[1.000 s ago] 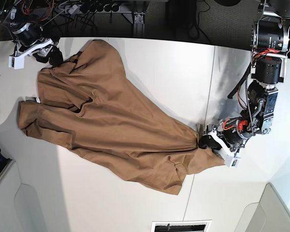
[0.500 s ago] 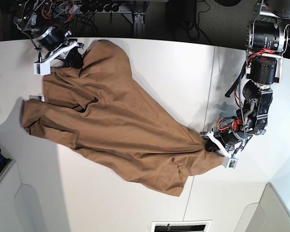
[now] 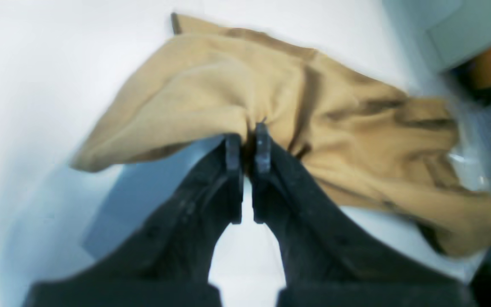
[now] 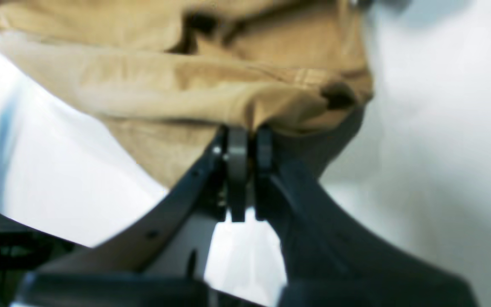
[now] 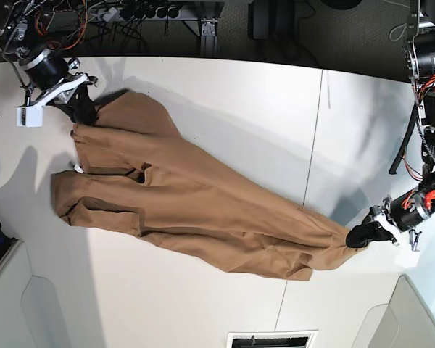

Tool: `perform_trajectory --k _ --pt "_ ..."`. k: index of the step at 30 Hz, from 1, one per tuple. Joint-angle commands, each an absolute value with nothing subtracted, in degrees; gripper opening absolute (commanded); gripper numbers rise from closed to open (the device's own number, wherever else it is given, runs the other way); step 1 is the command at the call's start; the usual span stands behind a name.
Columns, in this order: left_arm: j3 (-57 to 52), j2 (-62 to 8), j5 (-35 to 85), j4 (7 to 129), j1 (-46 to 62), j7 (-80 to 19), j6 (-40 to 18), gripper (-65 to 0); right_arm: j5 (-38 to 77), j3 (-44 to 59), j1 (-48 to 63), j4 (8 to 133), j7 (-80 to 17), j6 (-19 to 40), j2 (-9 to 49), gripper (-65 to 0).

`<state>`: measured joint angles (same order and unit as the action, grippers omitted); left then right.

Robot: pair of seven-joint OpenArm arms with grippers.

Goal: Layout the t-shirt on the table in an organized manner, then fold the t-shirt properly
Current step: 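Lift the shirt with both grippers, stretch it, and lay it flat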

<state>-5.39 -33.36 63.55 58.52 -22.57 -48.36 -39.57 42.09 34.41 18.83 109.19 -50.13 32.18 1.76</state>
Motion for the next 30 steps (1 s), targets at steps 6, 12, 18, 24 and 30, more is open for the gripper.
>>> perform_trajectory --k 6,12,18,24,30 --pt "-11.5 -38.4 74.8 68.0 -19.3 -53.9 -40.0 -65.0 49.3 40.4 19.0 114.7 -55.6 33.5 3.8 -65.0" --pt "-17.9 -39.1 79.1 80.7 -9.6 -56.9 -40.0 -65.0 51.8 44.6 20.9 115.2 -56.2 33.5 7.2 -65.0" --pt "-24.8 -39.0 80.4 91.6 0.6 -56.9 -40.0 -65.0 54.4 45.2 26.0 115.5 -56.6 34.4 7.8 -65.0" --pt "-33.6 -38.9 85.0 99.3 12.4 -61.1 -40.0 -65.0 58.4 49.0 30.9 117.2 -57.8 35.0 7.8 -65.0" --pt "-45.8 -34.8 85.0 104.4 16.7 -59.7 -40.0 -65.0 59.1 53.5 31.2 119.9 -56.7 35.2 8.2 -65.0"
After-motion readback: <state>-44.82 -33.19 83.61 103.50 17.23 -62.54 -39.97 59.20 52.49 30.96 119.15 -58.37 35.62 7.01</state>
